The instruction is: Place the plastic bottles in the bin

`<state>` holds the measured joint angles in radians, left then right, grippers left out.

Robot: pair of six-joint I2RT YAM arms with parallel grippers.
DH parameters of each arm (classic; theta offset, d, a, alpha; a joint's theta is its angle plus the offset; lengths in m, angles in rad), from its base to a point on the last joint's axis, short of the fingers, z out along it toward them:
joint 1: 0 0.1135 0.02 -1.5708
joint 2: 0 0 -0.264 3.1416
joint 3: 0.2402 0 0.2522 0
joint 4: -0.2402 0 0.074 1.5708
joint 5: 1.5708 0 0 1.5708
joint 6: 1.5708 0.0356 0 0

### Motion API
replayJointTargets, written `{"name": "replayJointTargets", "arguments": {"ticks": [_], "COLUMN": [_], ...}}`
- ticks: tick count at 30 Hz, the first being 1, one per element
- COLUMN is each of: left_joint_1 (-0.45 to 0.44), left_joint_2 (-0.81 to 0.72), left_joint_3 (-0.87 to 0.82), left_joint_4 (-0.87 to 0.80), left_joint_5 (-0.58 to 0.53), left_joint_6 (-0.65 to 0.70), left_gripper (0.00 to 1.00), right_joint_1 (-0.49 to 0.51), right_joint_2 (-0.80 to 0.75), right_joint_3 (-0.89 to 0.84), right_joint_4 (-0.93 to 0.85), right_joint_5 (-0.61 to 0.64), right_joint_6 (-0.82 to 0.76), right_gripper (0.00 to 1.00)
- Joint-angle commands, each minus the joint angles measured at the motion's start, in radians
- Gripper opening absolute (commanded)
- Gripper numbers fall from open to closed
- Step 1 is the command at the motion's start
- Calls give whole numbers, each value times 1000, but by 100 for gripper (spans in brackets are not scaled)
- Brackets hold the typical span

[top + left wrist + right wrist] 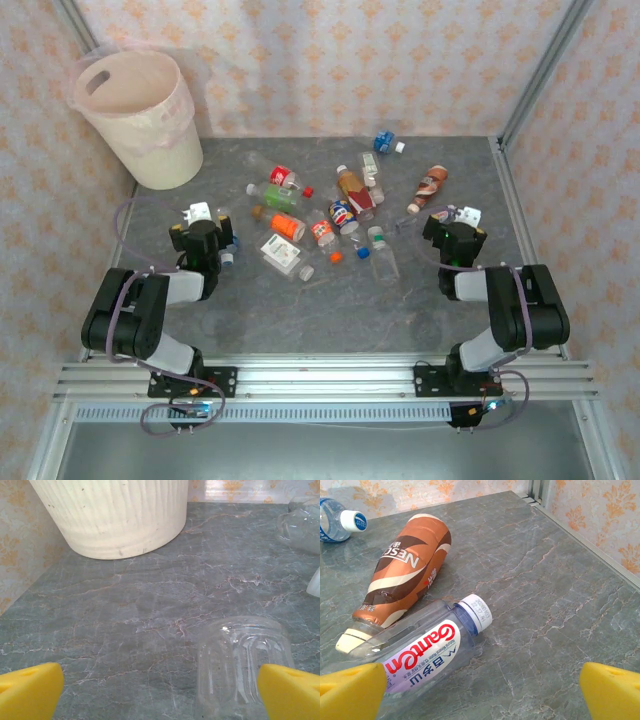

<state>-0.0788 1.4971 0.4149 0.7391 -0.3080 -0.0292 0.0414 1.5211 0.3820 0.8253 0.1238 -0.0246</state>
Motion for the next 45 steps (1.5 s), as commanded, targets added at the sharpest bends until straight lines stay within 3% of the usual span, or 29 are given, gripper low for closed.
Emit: {"name": "replayJointTargets", "arguments": {"ticks": [1, 14, 27, 30, 32, 34, 39, 45], "left_joint_1": [-6, -6, -5, -12, -17, -17, -18, -22], "left_joint_2": [-5, -5, -15, -49, -110, -172, -299, -363], "left_joint_3": [-10, -10, -8, 22, 92, 117, 165, 310], "left_joint_4": [39, 39, 32, -47, -227, -301, -477, -867], "left_joint_5": [-37, -37, -36, 1, -18, -26, -69, -94], "left_joint_6": [-17, -17, -15, 10, 4, -3, -122, -367], "left_gripper": [100, 100, 100, 100, 100, 100, 100, 100], "right_joint_1": [3, 2, -3, -2, -3, -3, -3, 22], "right_joint_2": [6, 6, -3, -71, -139, -195, -280, -312], "right_joint_3": [20, 21, 24, 27, 30, 43, 116, 256], "right_joint_4": [-9, -9, -24, -80, -138, -207, -433, -725], "right_joint_5": [-1, -6, -96, -98, -93, -86, -55, -349], "right_joint_6": [-11, -12, -42, -41, -42, -31, 124, 290], "right_gripper": [99, 99, 99, 99, 99, 99, 99, 99]}}
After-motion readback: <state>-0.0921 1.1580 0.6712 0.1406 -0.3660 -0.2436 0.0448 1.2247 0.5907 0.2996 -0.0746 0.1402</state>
